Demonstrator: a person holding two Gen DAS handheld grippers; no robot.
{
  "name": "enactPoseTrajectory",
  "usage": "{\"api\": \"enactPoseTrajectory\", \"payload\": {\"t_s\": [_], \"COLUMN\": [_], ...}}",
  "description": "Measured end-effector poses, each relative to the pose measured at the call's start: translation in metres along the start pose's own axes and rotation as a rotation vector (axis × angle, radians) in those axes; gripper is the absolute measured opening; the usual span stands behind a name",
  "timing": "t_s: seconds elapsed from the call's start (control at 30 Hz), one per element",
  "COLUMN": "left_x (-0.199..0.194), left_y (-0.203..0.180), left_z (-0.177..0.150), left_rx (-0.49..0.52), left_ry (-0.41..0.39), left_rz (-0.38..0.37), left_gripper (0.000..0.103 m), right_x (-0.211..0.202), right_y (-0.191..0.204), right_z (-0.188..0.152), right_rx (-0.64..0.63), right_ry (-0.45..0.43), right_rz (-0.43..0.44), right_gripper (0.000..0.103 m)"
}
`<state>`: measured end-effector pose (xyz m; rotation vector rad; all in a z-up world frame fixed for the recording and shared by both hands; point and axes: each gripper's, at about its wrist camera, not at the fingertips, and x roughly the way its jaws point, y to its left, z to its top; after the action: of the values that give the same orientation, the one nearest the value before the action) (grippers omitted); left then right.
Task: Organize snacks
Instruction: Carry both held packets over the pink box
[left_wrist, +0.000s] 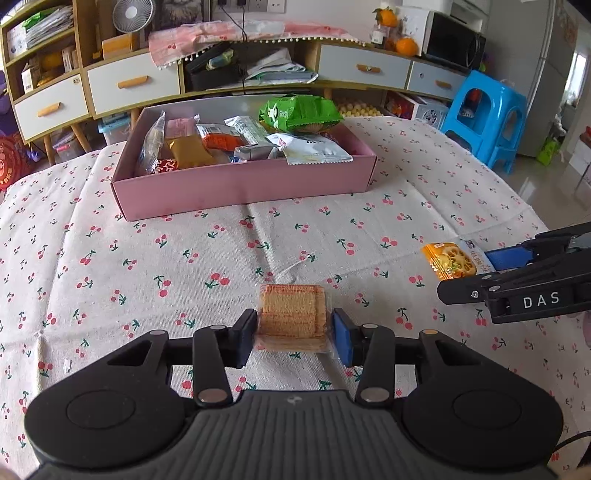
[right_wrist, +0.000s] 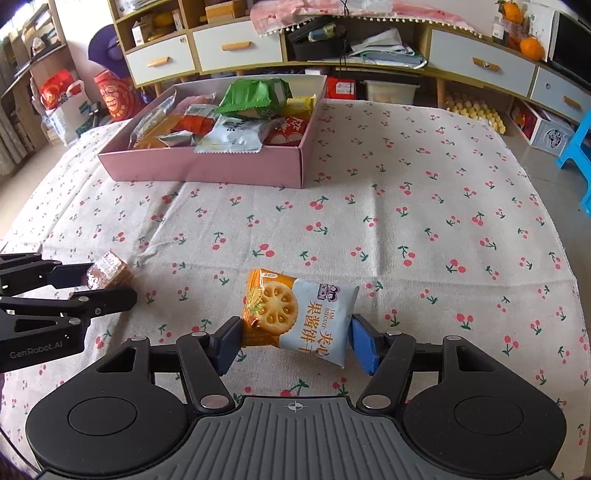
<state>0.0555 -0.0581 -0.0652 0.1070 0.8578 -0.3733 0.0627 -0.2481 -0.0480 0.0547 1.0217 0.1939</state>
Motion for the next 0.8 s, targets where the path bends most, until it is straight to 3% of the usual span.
{"api": "enactPoseTrajectory", "payload": {"t_s": [0.8], "left_x": [-0.029], "left_y": [0.042], "left_z": [0.036], "left_rx": [-0.161], "left_ry": [-0.096], "left_rz": [0.003], "left_gripper": [0.039], "right_x": [-0.024], "right_y": [0.024], "right_z": [0.054], "right_rx": [0.118], "right_ry": [-0.106], "right_rz": [0.13], "right_gripper": [0.063]}}
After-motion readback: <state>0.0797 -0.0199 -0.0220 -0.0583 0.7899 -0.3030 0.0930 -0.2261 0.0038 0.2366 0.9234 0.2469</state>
